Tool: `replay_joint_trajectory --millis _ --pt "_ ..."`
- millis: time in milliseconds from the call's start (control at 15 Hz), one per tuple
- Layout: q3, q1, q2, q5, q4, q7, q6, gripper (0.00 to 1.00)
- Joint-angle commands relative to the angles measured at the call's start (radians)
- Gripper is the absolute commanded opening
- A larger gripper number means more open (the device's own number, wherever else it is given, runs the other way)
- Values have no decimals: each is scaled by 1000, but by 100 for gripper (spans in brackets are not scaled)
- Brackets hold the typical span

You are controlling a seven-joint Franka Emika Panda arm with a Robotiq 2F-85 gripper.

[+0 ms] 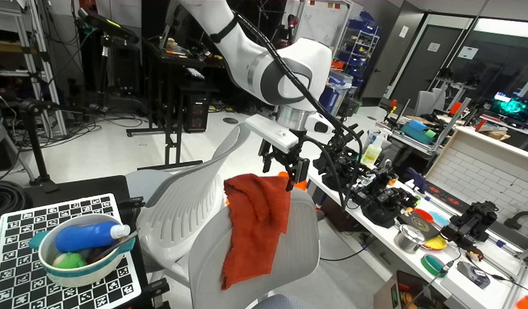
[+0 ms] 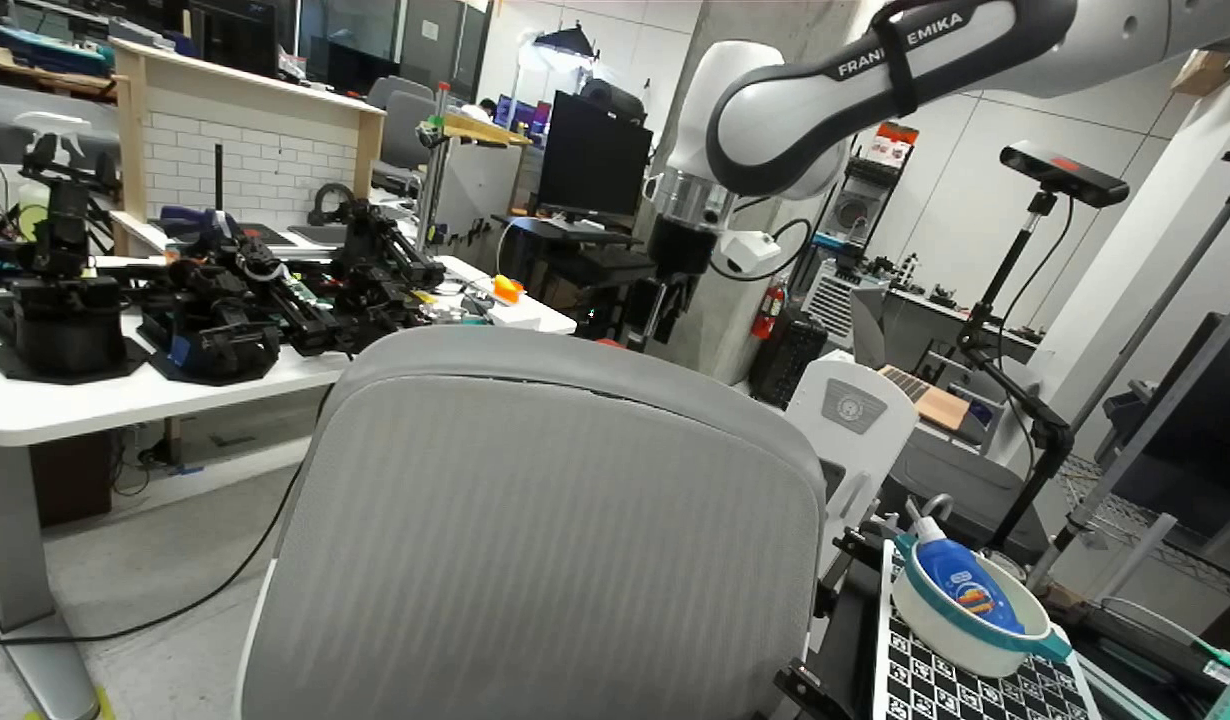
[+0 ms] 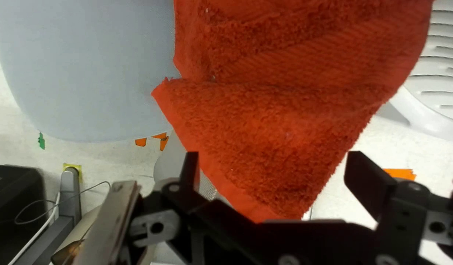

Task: Shift the orange towel to the chair on the right, then back to the one on the left

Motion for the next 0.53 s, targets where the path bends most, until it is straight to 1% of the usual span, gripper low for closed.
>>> replay_joint_trajectory --millis 0,67,133,400,467 --pt "21 -4 72 40 119 -27 -99 100" --pt "24 -2 84 47 138 -25 -119 100" --pt "23 -2 100 50 156 -26 -131 83" --pt "20 -4 138 50 206 -23 -165 49" --pt "19 -6 144 52 214 -23 -170 42"
